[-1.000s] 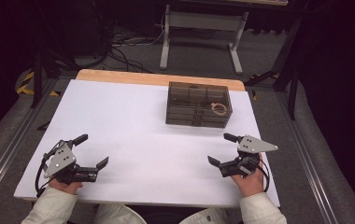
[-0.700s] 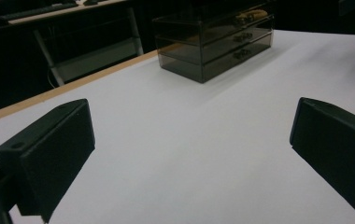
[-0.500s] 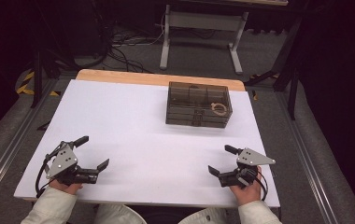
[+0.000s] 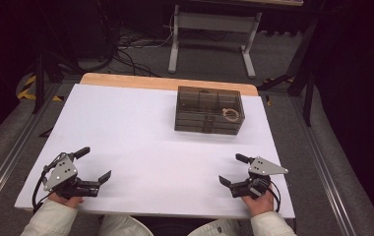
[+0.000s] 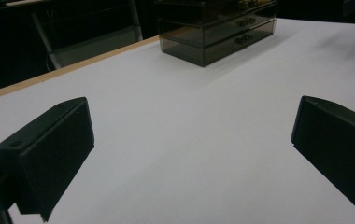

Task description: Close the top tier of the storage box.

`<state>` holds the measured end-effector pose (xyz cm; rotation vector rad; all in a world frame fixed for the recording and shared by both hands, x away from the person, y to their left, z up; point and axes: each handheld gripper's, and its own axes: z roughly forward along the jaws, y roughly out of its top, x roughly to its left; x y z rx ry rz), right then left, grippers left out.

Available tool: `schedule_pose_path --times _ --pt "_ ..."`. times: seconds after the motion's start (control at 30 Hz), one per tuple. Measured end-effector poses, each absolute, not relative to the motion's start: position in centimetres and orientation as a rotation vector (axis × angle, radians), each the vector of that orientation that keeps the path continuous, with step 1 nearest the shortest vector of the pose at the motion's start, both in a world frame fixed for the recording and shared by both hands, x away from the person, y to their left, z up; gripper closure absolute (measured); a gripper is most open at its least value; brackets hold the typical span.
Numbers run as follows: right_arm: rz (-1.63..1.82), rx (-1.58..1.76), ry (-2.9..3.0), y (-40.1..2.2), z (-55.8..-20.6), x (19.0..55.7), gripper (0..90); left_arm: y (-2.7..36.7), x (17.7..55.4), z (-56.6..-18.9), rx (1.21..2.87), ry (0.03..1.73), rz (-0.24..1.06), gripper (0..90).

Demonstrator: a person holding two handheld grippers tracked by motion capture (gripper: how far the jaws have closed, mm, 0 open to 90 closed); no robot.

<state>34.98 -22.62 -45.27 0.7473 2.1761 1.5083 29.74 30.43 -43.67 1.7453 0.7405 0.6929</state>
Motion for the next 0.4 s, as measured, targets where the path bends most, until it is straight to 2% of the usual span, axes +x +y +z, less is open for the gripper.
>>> schedule_pose_path --times 0.4 --pt "1.55 0.745 2.141 -23.35 -44.92 35.06 0.1 29.85 30.04 -43.97 1.755 0.724 0.703 0.1"
